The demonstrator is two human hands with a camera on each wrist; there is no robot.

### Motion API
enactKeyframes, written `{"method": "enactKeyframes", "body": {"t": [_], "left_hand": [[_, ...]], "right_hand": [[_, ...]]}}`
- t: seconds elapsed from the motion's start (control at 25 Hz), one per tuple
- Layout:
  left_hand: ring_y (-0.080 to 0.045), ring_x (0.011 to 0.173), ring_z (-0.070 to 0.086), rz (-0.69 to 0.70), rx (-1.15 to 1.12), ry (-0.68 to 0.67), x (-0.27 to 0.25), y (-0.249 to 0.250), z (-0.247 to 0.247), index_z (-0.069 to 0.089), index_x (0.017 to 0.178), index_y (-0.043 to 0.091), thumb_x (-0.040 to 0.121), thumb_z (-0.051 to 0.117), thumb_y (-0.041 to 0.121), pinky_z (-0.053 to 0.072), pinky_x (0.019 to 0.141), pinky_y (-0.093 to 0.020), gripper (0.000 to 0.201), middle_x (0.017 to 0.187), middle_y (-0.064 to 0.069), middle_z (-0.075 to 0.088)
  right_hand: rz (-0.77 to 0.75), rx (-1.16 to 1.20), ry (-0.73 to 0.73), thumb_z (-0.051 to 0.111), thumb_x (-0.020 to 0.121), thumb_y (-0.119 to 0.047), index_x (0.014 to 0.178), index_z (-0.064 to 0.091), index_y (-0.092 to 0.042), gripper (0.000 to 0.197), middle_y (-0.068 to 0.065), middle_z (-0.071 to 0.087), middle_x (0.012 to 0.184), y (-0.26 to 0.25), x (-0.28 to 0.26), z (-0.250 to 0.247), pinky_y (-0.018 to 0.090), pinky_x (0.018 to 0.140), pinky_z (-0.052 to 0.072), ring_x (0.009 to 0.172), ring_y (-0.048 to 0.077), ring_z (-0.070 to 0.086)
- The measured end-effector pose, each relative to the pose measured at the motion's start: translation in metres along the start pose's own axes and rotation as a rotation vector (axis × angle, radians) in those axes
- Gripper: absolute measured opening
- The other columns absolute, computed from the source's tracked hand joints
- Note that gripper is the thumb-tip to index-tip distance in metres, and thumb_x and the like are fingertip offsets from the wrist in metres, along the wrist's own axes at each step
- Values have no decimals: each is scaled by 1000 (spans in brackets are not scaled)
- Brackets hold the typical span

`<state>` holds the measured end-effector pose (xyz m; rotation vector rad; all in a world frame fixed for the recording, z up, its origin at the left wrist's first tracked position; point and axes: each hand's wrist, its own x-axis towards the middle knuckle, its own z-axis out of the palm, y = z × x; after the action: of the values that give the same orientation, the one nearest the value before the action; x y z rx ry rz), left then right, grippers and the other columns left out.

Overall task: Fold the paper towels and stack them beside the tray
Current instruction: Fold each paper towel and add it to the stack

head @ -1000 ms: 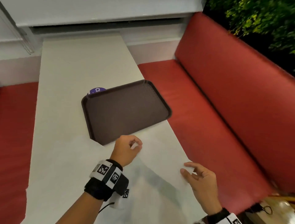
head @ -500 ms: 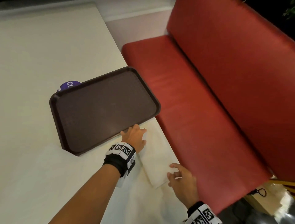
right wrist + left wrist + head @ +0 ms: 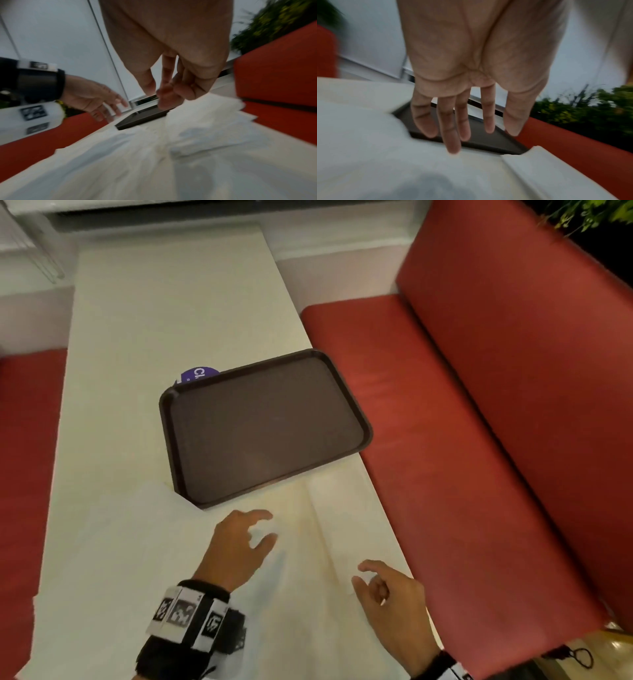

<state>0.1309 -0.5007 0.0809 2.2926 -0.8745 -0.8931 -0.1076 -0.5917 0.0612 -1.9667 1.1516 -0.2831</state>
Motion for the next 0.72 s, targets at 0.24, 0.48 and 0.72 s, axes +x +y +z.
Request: {"method": "enactKeyframes", "body": {"t": [0.24,0.48,0.72], "left_hand": [[-15,67,65,-505,-87,10,-159,-123,-34,64,81,40,69,80,27,44,63,-15,24,83,0,65],[-5,88,61,-724,-393,-116,-253,-200,-40,57,97,42,78,70,32,46,76,-11,25,97,6,62],[-29,51,61,-1037,-922,-22,-267,-228,-44,62,84,-9,84,61,1,42,64,-34,10,95,-26,50]], "right_hand": [[-87,-272,-418,58,85,-55,145,30,-19,76,0,32,147,-46,12,100,28,111,31,135,17,33],[-16,-570,-495,63,81,-51,140,30,-13,77,8,37,141,-71,22,149,41,104,36,128,26,38],[-48,-622,-386,70,72,-57,146,18,-22,96,7,14,151,-91,37,154,45,106,32,137,29,23]]}}
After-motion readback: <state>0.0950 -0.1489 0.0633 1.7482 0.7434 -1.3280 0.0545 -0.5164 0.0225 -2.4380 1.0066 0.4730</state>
